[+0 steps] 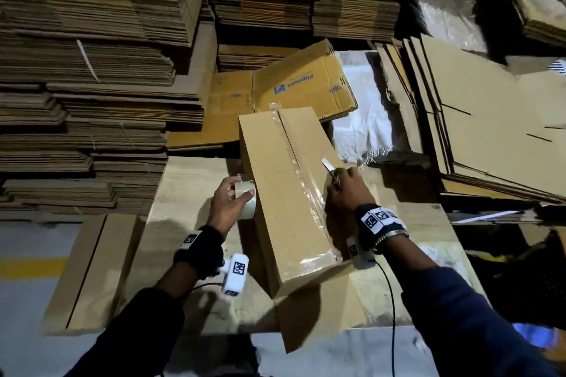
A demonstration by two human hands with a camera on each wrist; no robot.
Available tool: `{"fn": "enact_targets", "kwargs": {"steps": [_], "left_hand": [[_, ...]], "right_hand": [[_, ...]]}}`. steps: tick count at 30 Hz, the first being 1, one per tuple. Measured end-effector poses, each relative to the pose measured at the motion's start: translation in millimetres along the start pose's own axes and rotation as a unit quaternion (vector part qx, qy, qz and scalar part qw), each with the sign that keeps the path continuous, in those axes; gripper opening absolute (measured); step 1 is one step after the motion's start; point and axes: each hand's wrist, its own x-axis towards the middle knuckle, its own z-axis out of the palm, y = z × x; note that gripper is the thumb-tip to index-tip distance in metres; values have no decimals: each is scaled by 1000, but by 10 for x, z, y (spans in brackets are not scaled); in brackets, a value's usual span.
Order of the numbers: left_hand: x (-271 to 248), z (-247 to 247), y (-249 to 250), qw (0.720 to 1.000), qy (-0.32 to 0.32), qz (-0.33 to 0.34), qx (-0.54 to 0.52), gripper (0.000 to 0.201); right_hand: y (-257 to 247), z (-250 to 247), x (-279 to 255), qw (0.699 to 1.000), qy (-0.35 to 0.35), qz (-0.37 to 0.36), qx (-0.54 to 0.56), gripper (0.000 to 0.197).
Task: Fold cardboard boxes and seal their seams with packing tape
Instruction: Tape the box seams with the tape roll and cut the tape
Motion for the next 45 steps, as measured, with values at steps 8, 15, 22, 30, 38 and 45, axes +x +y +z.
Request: {"fn": "enact_targets", "kwargs": {"steps": [8,15,22,30,38,45], "left_hand": [[75,183,-247,999,49,0,-20,53],[-376,358,-272,1000,27,-9,3,57],[-1137,608,-366,1000,-4,3,3,57],[-1095,239,-15,998,-51,22,1,53],[-517,-39,749,979,-195,58,-16,55],[92,-84,982,978,-199,59,-11,55]], "right_hand": [[243,172,-33,996,-30,-14,86,61],[731,157,-248,994,-53,-38,85,62],[1113,-46,-682,994,-76,-59,48,64],[96,-427,-771,988,-41,-147,23,54],[-1162,-397,-481,947,-130,-218,197,46],[-1365,-324,128,918,-80,-128,367,18]]}}
